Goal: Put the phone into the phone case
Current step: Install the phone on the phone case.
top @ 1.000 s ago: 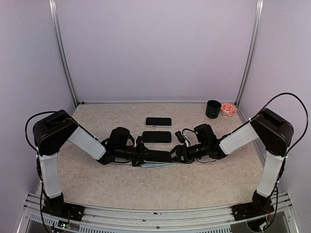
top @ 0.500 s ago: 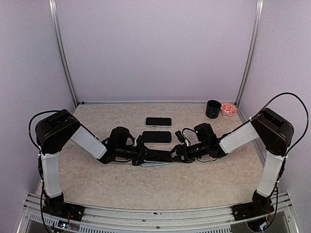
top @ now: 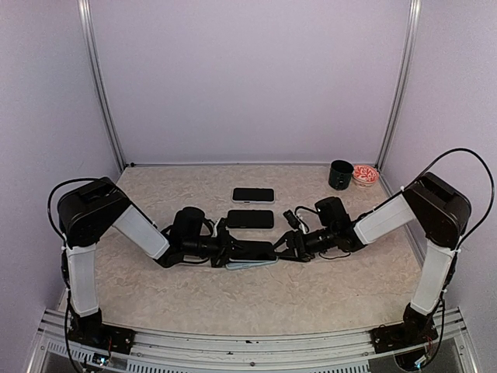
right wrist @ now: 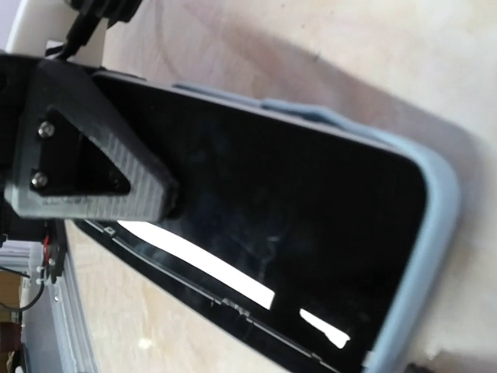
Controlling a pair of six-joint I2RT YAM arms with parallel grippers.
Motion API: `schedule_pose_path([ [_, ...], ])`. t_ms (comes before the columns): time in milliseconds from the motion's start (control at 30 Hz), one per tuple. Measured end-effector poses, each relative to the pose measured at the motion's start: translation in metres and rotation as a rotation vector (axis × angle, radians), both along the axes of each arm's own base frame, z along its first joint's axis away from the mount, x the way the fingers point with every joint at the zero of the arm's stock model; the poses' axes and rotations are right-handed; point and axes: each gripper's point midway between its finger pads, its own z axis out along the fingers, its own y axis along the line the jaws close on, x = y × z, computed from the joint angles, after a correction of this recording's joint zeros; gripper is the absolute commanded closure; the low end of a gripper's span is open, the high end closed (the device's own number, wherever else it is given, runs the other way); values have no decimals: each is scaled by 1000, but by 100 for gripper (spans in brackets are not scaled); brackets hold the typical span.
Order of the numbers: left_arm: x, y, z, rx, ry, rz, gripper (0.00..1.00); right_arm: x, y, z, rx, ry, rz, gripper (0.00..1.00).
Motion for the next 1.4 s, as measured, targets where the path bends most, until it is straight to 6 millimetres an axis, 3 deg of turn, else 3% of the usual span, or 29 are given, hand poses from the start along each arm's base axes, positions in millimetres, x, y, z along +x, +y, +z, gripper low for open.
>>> schedule_pose_path([
  [500,-16,-1,1,-40,30,-16,100,4,-9,1,14,26,-14,14],
  [933,-18,-9,23,-124,-6,-31,100,0,-7,1,39,54,-1,15],
  [1400,-24,-13,28,-145,-17,-54,100,-15,7,1,143,126,54,28],
])
